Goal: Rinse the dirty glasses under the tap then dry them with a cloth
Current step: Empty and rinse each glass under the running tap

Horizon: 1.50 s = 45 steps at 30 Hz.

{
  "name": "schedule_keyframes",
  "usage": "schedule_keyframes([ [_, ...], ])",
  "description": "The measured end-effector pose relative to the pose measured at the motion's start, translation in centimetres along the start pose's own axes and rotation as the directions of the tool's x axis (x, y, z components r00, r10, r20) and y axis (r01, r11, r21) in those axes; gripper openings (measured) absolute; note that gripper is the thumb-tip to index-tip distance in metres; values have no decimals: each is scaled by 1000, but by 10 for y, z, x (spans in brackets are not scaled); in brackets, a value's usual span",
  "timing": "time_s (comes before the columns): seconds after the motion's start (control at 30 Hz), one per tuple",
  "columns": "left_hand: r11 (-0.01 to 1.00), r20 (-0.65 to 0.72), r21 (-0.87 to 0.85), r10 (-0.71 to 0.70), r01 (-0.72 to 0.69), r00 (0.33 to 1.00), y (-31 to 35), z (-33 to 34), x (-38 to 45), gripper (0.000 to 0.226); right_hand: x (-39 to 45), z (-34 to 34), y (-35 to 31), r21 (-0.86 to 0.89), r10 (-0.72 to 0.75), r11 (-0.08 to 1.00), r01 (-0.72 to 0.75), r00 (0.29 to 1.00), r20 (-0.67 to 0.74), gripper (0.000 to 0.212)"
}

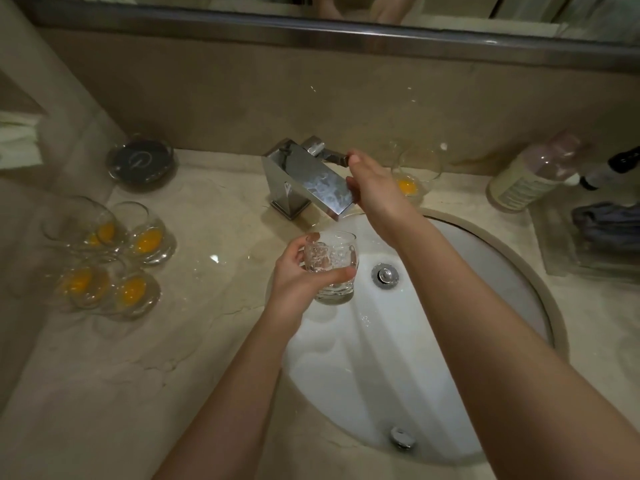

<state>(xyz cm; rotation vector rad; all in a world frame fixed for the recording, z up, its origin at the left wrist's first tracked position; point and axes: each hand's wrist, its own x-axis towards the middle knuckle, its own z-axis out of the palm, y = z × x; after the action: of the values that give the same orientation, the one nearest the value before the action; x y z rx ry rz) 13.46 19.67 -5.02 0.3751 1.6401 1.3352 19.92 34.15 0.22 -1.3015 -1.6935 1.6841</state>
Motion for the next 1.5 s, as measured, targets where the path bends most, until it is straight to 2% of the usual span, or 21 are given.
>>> schedule_keyframes([
  [0.17,999,40,-40,-20,21,999,2,3,-8,91,-42,-20,9,34,20,999,-19,999,-39,46],
  [0.23,998,68,-52,-24,27,997,3,7,-11,85,-67,-28,25,79,98,992,-97,995,-12,42],
  [0.33,997,121,-53,-57,64,991,6,13,-17,74,-94,-32,44,207,214,950,-233,971,109,40],
  [0.4,991,161,-45,-117,126,980,9,16,-20,66,-101,-33,51,201,244,943,-265,962,123,38],
  [0.43,984,197,-44,-162,174,967,10,18,-20,70,-103,-35,52,181,271,941,-285,957,102,37],
  [0.5,964,277,3,-258,268,926,12,23,-23,73,-106,-40,48,125,365,920,-371,929,65,42],
  [0.6,922,315,104,-387,374,867,16,35,-31,54,-109,-52,48,72,508,856,-511,859,66,50],
  [0.7,907,356,169,-421,386,834,15,48,-32,55,-112,-64,55,116,553,824,-554,832,51,62],
  [0.8,906,354,231,-417,354,837,16,65,-31,56,-114,-81,59,143,569,806,-575,818,84,56],
  [0.93,938,347,199,-337,282,875,16,89,-28,50,-116,-105,57,219,507,831,-511,858,76,34],
  [1.0,963,359,140,-264,228,895,18,100,-26,49,-112,-117,58,240,455,863,-444,890,8,38],
  [1.1,981,322,148,-169,126,932,22,115,-17,63,-102,-132,59,237,381,908,-345,915,-130,51],
  [1.23,991,315,132,-64,23,947,25,133,1,56,-84,-144,59,219,270,952,-215,927,-261,59],
  [1.33,989,254,144,4,-42,967,29,138,13,41,-67,-151,64,18,99,995,-100,912,-399,63],
  [1.43,981,186,176,44,-77,982,30,135,25,30,-51,-155,63,-181,-53,983,-33,892,-449,72],
  [1.5,976,122,187,92,-114,988,28,132,33,30,-41,-157,61,-255,-117,967,-7,877,-467,74],
])
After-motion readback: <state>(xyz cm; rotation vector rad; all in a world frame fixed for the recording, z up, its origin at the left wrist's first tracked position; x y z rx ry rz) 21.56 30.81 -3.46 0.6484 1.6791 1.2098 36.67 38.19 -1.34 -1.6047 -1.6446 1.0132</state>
